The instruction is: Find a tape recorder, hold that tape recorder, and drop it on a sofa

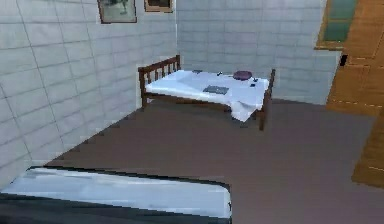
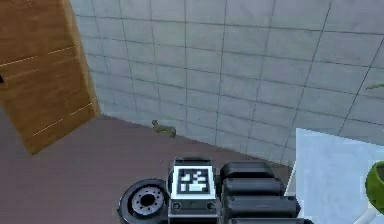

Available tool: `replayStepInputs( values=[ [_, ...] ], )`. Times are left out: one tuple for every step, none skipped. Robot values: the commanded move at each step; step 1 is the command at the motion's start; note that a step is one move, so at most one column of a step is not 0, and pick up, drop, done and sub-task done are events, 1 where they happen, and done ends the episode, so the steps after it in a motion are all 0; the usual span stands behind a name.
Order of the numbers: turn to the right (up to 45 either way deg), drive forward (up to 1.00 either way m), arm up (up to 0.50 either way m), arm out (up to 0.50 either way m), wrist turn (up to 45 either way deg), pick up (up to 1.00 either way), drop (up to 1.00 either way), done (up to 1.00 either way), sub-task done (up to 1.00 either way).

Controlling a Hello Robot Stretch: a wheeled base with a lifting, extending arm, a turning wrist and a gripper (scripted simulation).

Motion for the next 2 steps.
replayStepInputs(
  values=[
    [-30.0,0.00,0.00,0.00,0.0,0.00,0.00,0.00,0.00],
    [0.0,0.10,0.00,0.00,0.0,0.00,0.00,0.00,0.00]
  ],
)
